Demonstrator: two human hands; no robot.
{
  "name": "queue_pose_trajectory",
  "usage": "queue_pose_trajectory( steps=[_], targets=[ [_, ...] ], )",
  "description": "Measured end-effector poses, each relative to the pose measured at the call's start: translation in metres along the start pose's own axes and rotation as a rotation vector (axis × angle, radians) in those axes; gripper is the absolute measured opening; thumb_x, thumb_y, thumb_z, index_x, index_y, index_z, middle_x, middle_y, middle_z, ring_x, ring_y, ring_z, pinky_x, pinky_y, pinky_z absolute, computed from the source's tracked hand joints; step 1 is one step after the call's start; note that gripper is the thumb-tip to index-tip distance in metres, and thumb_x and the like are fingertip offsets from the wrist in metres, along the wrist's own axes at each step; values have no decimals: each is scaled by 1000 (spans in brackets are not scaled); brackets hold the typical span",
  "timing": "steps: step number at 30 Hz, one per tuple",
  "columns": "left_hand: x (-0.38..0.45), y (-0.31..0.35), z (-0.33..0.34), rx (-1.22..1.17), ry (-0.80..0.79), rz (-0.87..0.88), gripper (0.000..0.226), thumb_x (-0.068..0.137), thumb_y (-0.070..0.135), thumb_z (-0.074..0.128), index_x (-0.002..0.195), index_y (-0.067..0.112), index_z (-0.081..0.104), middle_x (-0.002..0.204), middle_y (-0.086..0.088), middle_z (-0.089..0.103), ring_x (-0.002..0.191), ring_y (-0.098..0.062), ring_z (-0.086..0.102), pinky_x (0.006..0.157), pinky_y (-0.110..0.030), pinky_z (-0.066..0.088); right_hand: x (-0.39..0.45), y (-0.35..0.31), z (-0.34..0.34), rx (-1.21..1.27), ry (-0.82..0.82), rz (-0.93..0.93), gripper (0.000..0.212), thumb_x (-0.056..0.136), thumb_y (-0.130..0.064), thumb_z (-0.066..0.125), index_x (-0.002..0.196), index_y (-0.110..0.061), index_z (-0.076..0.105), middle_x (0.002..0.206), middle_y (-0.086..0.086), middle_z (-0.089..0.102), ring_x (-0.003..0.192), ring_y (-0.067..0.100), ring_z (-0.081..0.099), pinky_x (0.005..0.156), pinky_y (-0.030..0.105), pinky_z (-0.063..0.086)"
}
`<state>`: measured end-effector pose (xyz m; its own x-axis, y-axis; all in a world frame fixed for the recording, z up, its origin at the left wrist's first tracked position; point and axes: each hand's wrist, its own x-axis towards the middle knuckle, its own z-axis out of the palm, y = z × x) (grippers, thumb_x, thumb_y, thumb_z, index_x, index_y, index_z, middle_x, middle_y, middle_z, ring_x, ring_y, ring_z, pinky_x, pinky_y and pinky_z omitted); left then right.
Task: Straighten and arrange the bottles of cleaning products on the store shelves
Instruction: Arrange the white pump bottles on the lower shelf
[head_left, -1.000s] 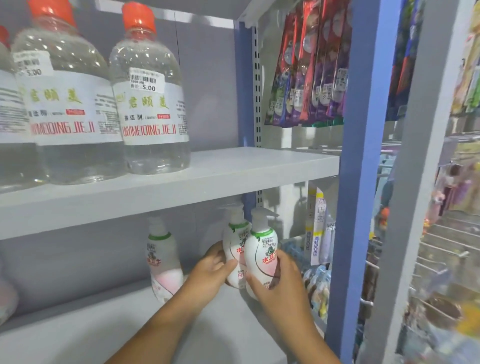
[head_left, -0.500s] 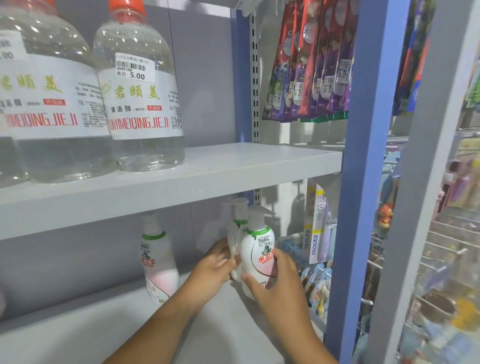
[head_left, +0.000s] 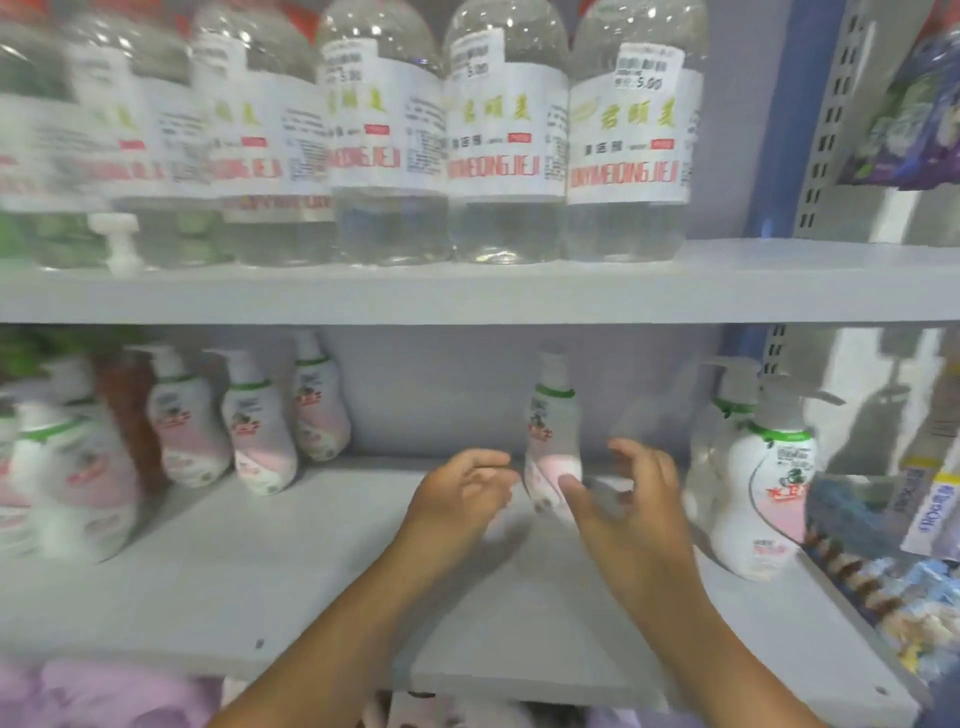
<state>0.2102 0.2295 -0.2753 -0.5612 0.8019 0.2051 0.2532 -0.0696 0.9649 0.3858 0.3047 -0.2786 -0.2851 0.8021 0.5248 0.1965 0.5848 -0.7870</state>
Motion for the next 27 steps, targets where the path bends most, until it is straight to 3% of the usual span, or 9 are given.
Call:
queue_pose_trajectory(
  steps=[2,4,7,9,12,16,18,21,27],
  targets=[
    [-7,-7,-55,47,266,49,13,92,22,71,105,20,71,86,3,77,77,-2,71,80,-24,57,28,-4,26,-43,-84,142,83,82,-41,83,150,-16,43,143,1,39,136,20,40,110,31,36],
    [-12,-10,-107,130,481,142,8,96,12,67,103,17,67,88,8,72,74,9,64,74,-7,49,50,-1,45,-62,-63,178,94,76,-37,89,151,-6,42,140,18,45,135,32,44,107,36,40],
    [-11,-19,-171,225,722,208,13,97,20,67,109,19,63,103,5,67,95,-5,64,87,-20,48,58,3,63,23,17,181,72,67,-45,89,125,-13,61,111,10,64,101,31,68,79,33,51],
    [-4,-25,-198,311,778,170,24,96,25,69,112,12,57,108,1,58,100,-20,57,85,-31,43,55,0,69,46,26,192,48,73,-44,88,109,-23,65,102,3,71,91,23,72,74,34,54],
    [8,-30,-219,314,651,-33,37,94,30,71,118,12,49,113,-3,54,101,-22,53,81,-31,36,49,-6,75,94,-120,201,33,81,-37,86,109,-28,71,100,-6,78,92,15,75,73,33,60],
    [31,-42,-247,291,419,-110,30,92,27,74,115,13,63,103,-3,68,85,-17,62,61,-24,39,38,-19,90,121,-228,201,32,91,-19,75,122,-23,67,112,-2,76,101,13,74,74,21,57],
    [38,-48,-254,245,349,-68,22,86,24,81,101,19,66,92,3,72,85,-13,67,63,-23,44,33,-24,106,95,-174,215,42,79,-34,84,116,-29,65,114,-3,74,100,12,73,83,32,60],
    [41,-46,-244,243,261,0,35,78,21,88,102,25,63,93,9,72,85,-8,68,68,-25,48,27,-36,129,-3,-2,218,60,54,-58,83,100,-27,62,102,0,71,89,15,72,77,37,60],
    [49,-35,-171,213,-61,30,44,71,19,88,105,30,63,97,9,75,89,-9,73,79,-31,60,4,-52,114,-141,145,195,40,73,-32,88,98,-27,58,97,-7,59,79,-1,58,62,8,39]
  ],
)
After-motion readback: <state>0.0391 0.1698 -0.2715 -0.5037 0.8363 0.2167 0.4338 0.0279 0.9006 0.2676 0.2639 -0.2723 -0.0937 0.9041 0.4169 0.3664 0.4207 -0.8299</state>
